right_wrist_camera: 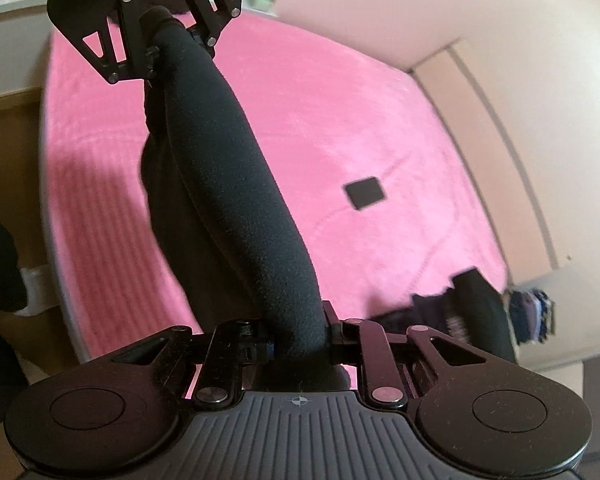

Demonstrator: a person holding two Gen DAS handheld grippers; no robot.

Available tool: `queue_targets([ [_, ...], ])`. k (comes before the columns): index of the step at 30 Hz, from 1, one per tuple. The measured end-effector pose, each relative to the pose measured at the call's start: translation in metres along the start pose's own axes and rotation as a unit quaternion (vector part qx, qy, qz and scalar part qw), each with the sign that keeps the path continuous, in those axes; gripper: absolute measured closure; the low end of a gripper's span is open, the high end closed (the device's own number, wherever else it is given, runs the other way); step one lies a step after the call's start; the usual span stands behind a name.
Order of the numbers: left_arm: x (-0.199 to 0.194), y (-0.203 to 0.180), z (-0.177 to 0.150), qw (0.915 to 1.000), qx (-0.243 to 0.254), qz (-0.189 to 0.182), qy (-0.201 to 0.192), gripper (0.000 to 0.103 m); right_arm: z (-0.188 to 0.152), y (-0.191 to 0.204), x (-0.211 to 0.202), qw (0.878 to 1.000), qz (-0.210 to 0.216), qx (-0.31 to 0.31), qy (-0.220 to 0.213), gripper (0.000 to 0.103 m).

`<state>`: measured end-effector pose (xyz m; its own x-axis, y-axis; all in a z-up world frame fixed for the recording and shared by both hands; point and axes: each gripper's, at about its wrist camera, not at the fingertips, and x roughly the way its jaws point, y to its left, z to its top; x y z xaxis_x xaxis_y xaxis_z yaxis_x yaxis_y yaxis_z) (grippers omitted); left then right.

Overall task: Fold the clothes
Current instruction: 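Lift the folded sweater with both grippers and carry it to the clothes stack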

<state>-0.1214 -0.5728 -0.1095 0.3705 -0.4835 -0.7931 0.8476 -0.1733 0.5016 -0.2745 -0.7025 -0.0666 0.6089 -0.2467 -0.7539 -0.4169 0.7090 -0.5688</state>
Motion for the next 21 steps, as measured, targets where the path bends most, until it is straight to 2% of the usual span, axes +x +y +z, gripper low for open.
queue_targets([
  [5, -0.005, 0.025, 0.021, 0.999, 0.03, 0.005, -0.034, 0.083, 0.001, -0.017, -0.014, 0.999, -0.032, 0.034, 0.019, 0.084],
  [10, 0.002, 0.043, 0.039, 0.9952, 0.073, -0.01, -0.065, 0.083, -0.001, -0.028, -0.022, 0.995, -0.056, 0.068, 0.044, 0.084],
  [16, 0.005, 0.052, 0.07, 0.9849, 0.136, -0.024, -0.104, 0.083, -0.016, -0.044, -0.029, 0.988, -0.078, 0.111, 0.072, 0.084],
  [19, 0.011, 0.066, 0.096, 0.9767, 0.172, -0.006, -0.128, 0.083, -0.029, -0.069, -0.037, 0.985, -0.093, 0.121, 0.075, 0.084],
  [21, 0.013, 0.077, 0.116, 0.9739, 0.179, 0.003, -0.14, 0.083, -0.038, -0.09, -0.041, 0.984, -0.105, 0.125, 0.073, 0.084],
])
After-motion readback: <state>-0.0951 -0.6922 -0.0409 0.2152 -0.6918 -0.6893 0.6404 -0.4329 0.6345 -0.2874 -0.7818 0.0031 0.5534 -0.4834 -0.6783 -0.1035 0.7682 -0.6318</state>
